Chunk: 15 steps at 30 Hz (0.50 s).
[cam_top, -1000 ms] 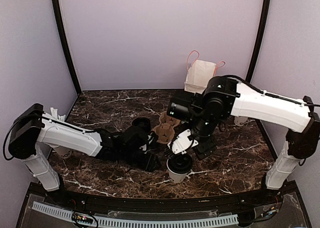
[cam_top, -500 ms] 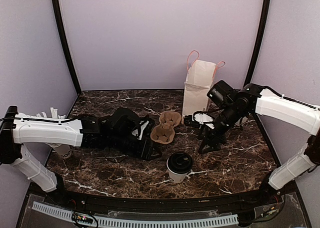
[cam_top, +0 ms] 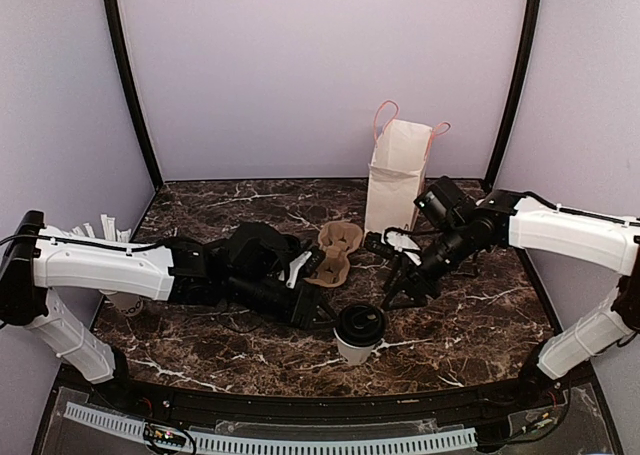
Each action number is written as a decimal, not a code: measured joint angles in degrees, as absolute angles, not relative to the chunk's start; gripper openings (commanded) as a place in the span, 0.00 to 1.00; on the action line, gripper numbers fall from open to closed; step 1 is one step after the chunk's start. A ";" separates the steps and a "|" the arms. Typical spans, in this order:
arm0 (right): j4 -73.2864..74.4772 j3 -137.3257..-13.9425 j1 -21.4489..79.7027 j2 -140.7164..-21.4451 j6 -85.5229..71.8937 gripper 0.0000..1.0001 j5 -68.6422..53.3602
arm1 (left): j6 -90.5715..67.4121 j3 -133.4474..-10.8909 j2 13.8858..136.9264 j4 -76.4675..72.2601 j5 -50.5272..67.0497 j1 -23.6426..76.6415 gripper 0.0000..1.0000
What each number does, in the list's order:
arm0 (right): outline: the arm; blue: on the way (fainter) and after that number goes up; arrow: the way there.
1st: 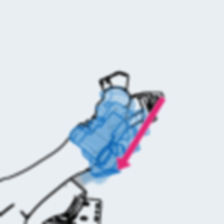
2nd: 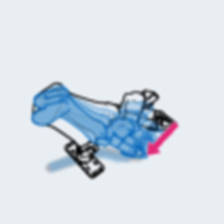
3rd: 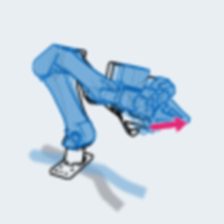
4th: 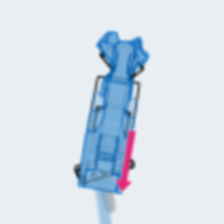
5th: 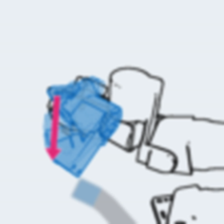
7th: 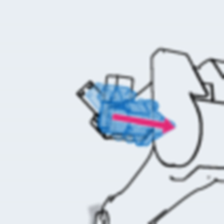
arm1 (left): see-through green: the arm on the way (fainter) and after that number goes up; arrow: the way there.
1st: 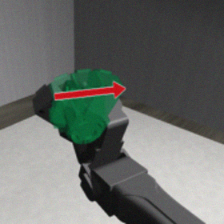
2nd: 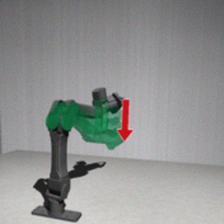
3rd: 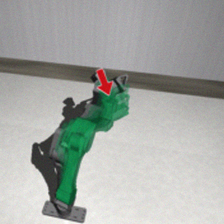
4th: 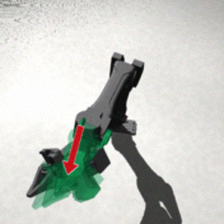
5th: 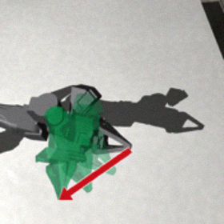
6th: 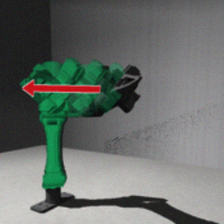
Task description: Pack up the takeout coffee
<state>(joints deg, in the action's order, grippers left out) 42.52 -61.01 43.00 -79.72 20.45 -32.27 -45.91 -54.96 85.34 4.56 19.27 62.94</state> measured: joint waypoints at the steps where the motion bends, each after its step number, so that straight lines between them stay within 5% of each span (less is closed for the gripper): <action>1: 42.19 -61.01 43.00 -79.75 20.43 0.48 -32.23 | -45.95 -54.96 85.71 4.25 19.51 63.05 0.47; 15: 40.60 -61.93 49.34 -82.87 20.95 0.40 -26.72 | -46.44 -54.61 87.11 3.40 20.10 63.22 0.35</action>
